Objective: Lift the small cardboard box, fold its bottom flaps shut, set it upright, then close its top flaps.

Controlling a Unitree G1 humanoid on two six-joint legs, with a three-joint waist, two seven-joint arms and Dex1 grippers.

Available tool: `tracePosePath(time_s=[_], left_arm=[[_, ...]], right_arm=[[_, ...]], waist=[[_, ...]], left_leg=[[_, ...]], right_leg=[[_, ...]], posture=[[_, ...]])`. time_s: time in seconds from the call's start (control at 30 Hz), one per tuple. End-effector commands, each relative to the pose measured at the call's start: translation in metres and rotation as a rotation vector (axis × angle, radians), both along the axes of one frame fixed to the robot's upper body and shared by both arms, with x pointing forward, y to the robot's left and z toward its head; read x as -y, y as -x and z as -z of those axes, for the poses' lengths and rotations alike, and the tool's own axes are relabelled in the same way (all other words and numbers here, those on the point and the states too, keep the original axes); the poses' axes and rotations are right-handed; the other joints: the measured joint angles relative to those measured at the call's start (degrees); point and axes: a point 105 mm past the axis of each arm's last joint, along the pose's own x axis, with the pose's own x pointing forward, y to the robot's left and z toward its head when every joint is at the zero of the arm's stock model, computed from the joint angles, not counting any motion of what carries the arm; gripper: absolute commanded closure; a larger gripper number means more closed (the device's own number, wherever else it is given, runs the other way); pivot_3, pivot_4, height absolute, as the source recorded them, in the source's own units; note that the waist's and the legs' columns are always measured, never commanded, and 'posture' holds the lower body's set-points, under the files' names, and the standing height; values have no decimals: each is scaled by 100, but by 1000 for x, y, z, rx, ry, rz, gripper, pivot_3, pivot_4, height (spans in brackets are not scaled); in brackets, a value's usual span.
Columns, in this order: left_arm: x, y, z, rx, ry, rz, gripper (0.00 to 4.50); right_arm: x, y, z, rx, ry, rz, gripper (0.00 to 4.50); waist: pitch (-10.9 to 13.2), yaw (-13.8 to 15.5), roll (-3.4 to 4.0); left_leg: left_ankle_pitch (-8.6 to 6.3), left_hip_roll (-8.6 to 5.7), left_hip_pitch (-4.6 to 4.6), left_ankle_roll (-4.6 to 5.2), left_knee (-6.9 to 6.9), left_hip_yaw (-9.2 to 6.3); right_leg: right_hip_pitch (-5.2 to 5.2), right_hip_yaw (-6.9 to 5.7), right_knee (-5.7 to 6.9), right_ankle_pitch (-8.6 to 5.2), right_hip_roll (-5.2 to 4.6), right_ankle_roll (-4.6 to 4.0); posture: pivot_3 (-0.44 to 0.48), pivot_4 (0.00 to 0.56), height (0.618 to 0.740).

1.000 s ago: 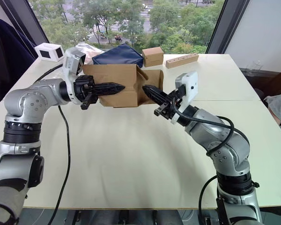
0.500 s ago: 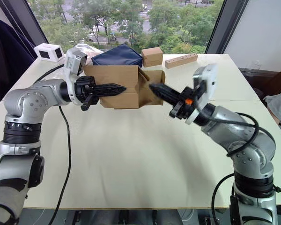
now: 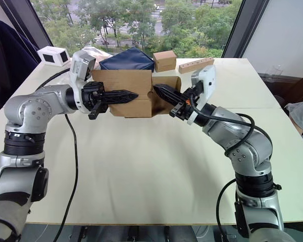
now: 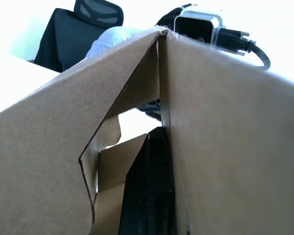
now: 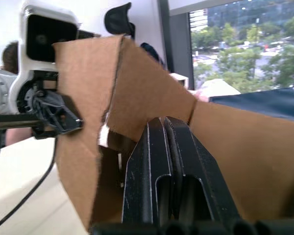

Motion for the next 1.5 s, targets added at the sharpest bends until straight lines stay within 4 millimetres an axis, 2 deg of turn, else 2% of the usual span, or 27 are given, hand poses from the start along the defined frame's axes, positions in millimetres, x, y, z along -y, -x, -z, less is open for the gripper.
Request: tracePosePath(time_s=[0.03,0.23,0.47,0.67,0.77,0.83,0.97,1.13,1.33,1.5], left_arm=[[2,11,-9,33,3,51,4500],[2,12,-6,23,-5,64,4500],[1,4,-6,24,7,25,4500],[-2,1,-5,24,16,7,4500],[-3,2,-4,20,18,11,4500],[-3,3,-4,17,19,17,4500],[-3,4,-5,16,22,27,4500],[1,7,-8,23,29,51,4500],[3,9,-9,33,27,57,4500],[4,13,-8,21,20,82,4500]], right_arm=[[-6,7,-12,62,-36,-30,4472],[-9,7,-8,56,-46,-40,4472],[-5,11,-9,61,-38,-44,4472],[20,19,-11,101,76,36,4472],[40,33,-14,91,143,41,4472],[44,42,-7,40,183,12,4472],[43,49,12,-43,222,-22,4472],[34,40,37,-84,245,7,4472],[28,37,40,-82,229,2,4472],[19,30,32,-53,179,-9,4472]], waist=[[0,-3,0],[0,-5,0],[0,-1,0],[0,5,0],[0,16,0],[0,11,0],[1,-16,0],[1,-2,0],[1,20,-1],[1,-6,-1]], left_leg=[[0,0,0,0,0,0],[0,0,1,0,0,0],[0,0,1,0,0,0],[0,-1,-2,0,0,0],[0,-1,-1,1,0,0],[-1,-1,-1,1,-1,-1],[-1,1,3,2,-1,-1],[-1,1,4,2,-1,-1],[-1,-1,0,1,2,-1],[0,0,2,1,1,-1]], right_leg=[[0,0,0,0,0,0],[-1,0,2,0,0,0],[-1,0,2,0,0,0],[-1,0,0,0,-1,0],[-1,0,0,0,0,0],[1,0,-1,0,-1,0],[3,1,-1,0,1,0],[3,1,1,0,2,0],[3,1,-2,0,0,0],[2,1,1,0,2,0]], posture=[[0,150,740],[0,150,740],[0,150,740],[0,150,740],[0,150,740],[0,150,740],[0,150,740],[0,150,740],[0,150,740],[0,150,740]])
